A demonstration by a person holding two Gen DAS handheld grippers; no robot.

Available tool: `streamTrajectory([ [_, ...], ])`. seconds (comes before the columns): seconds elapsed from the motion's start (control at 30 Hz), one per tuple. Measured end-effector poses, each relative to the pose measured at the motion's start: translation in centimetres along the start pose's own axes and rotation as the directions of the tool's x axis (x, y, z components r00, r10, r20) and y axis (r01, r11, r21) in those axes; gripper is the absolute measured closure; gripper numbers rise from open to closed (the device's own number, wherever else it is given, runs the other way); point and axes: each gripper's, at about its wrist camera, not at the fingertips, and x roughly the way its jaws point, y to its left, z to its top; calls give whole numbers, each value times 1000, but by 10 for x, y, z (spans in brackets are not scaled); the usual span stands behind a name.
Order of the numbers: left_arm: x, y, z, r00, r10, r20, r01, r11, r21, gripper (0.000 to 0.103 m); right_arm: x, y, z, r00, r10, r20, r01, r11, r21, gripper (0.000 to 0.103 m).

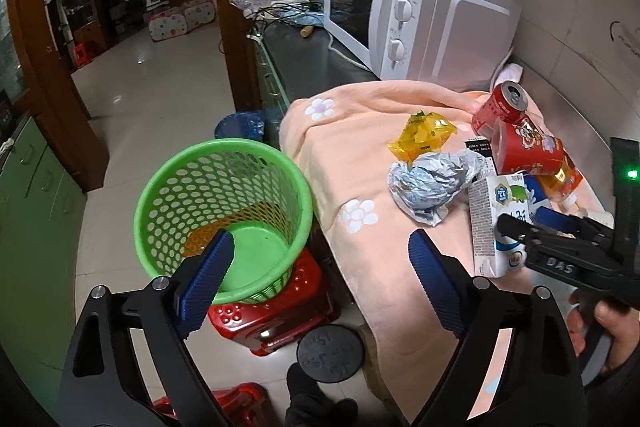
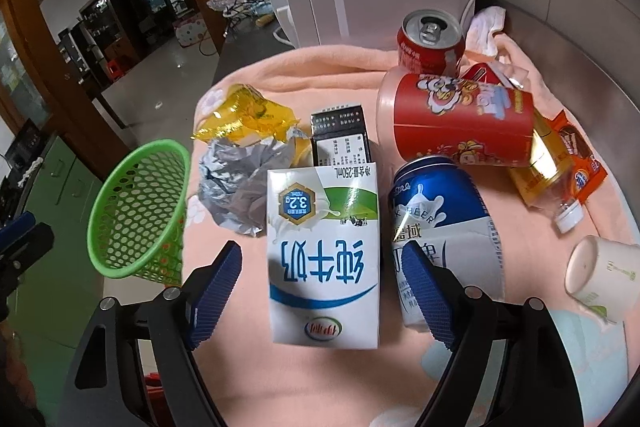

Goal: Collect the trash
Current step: 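Grasp the white milk carton with the right tool while the left tool moves toward the foil, then grasp the crumpled silver foil with the left tool while the right tool lifts the carton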

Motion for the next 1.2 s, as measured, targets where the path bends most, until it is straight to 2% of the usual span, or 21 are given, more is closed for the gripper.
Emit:
streamTrajectory([
  [0.2,17,-17,7,997,-76,-18,77,994,76,18,8,-13,-2,999,31,-16,-30,998,50,42],
  [0.3,29,-27,10,993,-117,-27,120,987,109,18,2,-16,-4,999,35,-3,-35,998,61,56],
  [0.43,46,-46,12,987,-158,-39,162,974,160,18,-8,-22,-7,999,40,9,-41,997,71,62],
  [0.53,59,-59,14,981,-189,-50,195,964,178,18,-8,-25,-9,999,37,-4,-36,997,74,62],
  [0.67,69,-65,20,984,-171,-48,177,968,178,18,-8,-24,-9,998,66,-1,-66,995,77,59],
  [0.73,69,-61,23,983,-175,-46,180,970,164,18,-10,-21,-10,998,67,11,-68,996,66,37],
  [0.8,68,-56,26,985,-170,-40,174,972,155,18,-9,-15,-8,998,53,16,-54,997,50,31],
  [1.0,70,-44,28,988,-151,-38,155,978,137,18,12,-7,-6,1000,22,-21,-21,999,35,32],
  [1.1,73,-41,28,987,-151,-47,156,979,134,18,19,-5,-8,999,-5,-32,6,1000,26,40],
  [1.2,74,-44,28,984,-168,-53,174,974,142,18,14,-8,-11,1000,1,-25,0,999,41,41],
])
